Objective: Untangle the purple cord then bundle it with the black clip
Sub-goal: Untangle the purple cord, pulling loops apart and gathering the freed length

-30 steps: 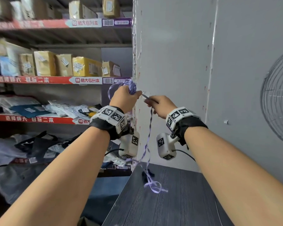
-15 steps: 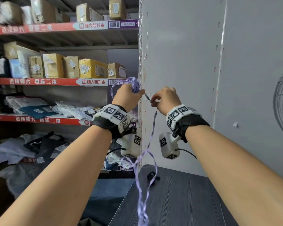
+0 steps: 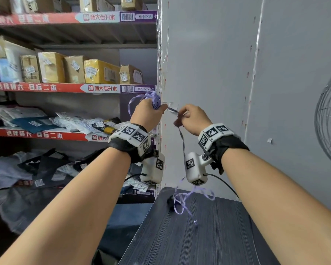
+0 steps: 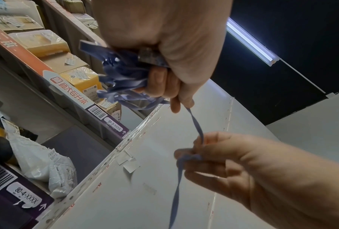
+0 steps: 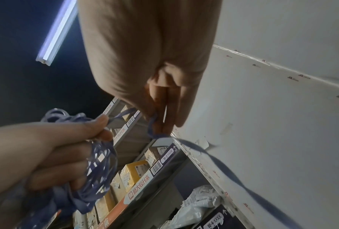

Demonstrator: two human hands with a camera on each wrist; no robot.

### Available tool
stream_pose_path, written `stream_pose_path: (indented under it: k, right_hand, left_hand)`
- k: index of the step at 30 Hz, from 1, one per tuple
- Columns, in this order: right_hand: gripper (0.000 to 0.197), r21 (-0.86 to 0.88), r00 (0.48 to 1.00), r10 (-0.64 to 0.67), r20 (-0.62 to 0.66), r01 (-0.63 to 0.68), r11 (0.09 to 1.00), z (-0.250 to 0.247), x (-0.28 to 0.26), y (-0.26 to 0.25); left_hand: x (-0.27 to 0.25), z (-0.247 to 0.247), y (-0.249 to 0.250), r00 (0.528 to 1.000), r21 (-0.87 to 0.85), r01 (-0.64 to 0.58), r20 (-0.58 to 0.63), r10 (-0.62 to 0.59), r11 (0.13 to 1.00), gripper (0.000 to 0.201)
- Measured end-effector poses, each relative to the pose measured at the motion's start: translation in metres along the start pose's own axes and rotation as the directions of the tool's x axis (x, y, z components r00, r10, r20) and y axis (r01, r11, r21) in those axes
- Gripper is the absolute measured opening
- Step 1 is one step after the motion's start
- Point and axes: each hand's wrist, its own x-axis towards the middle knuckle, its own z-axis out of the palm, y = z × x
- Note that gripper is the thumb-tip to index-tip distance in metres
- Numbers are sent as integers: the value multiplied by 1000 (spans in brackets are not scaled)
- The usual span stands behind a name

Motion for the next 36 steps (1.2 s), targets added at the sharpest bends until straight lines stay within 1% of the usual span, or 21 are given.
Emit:
stream_pose_path:
  k: [2, 3, 4, 7, 9, 12, 15, 18, 19, 20, 21, 22, 23, 24, 26, 28, 30, 32, 33, 34, 36]
  right_hand:
    - [27, 60, 999, 37, -3, -37, 997, 0, 1, 2]
    - [25, 47, 999, 50, 20, -51, 998, 1, 1, 4]
    - [22, -27, 999, 47, 25, -46, 999, 0, 0, 6]
    - [21, -242, 998, -22, -67, 5, 970, -3, 2, 14]
    - [19, -329, 998, -34, -59, 13, 944, -4, 4, 20]
    - [20, -383, 986, -63, -157, -2, 924, -3, 6, 30]
    - [21, -511, 988, -64, -140, -17, 859, -1, 8, 36]
    - [24, -468, 971, -105, -216, -9, 884, 1, 12, 30]
    - [25, -400, 964, -105, -245, -2, 916, 3, 13, 29]
    - [25, -275, 962, -75, -264, 0, 962, 5, 15, 28]
    - [26, -98, 969, -1, -248, -24, 995, 8, 15, 27]
    - [29, 43, 980, 75, -182, -68, 997, 11, 12, 26]
    - [34, 119, 989, 124, -83, -113, 986, 14, 10, 27]
    - [40, 117, 991, 130, 32, -133, 984, 16, 8, 28]
    - [46, -5, 970, 99, 222, -101, 995, 16, 4, 29]
    - [38, -81, 947, 75, 314, -52, 995, 13, 1, 26]
    - [30, -89, 963, 28, 268, -5, 996, 9, 1, 25]
    - [27, -8, 981, 28, 190, -27, 1000, 8, 1, 24]
    - [27, -36, 986, 45, 163, -39, 999, 8, 3, 26]
    - [29, -154, 990, 63, 128, -43, 987, 6, 4, 25]
    - [36, -437, 999, 45, -11, -45, 898, 2, 8, 21]
  left_hand:
    - [0, 4, -3, 1000, -5, 23, 3, -23, 1000, 32]
    - [0, 5, -5, 1000, -7, 27, 10, -27, 1000, 33]
    - [0, 7, -6, 999, -7, 29, 23, -29, 1000, 33]
    - [-2, 11, -12, 998, 7, 37, 50, -38, 999, 34]
    - [-3, 13, -14, 997, 9, 50, 50, -50, 999, 42]
    - [-6, 16, -17, 997, -14, 50, 59, -49, 999, 47]
    - [-8, 18, -18, 995, -26, 33, 92, -30, 999, 47]
    - [-9, 19, -18, 991, -36, -16, 129, 20, 999, 44]
    - [-10, 19, -17, 991, -62, -26, 127, 33, 998, 41]
    - [-10, 19, -17, 992, -98, -29, 121, 41, 995, 39]
    - [-10, 19, -17, 993, -134, -27, 114, 43, 991, 39]
    - [-10, 19, -17, 994, -165, -23, 104, 40, 986, 39]
    - [-10, 19, -17, 995, -188, -15, 94, 34, 982, 40]
    - [-10, 19, -17, 996, -203, -9, 83, 26, 979, 41]
    - [-9, 17, -18, 999, -204, -4, 49, 14, 979, 44]
    - [-8, 14, -20, 1000, -195, 3, 20, 1, 981, 48]
    - [-6, 11, -21, 999, -193, 34, -4, -35, 981, 50]
    - [-5, 9, -22, 997, -177, 65, -24, -71, 982, 51]
    - [-5, 9, -22, 997, -169, 70, -28, -76, 983, 51]
    - [-6, 9, -21, 997, -160, 68, -25, -73, 985, 51]
    - [-5, 8, -21, 998, -138, 50, -24, -54, 989, 51]
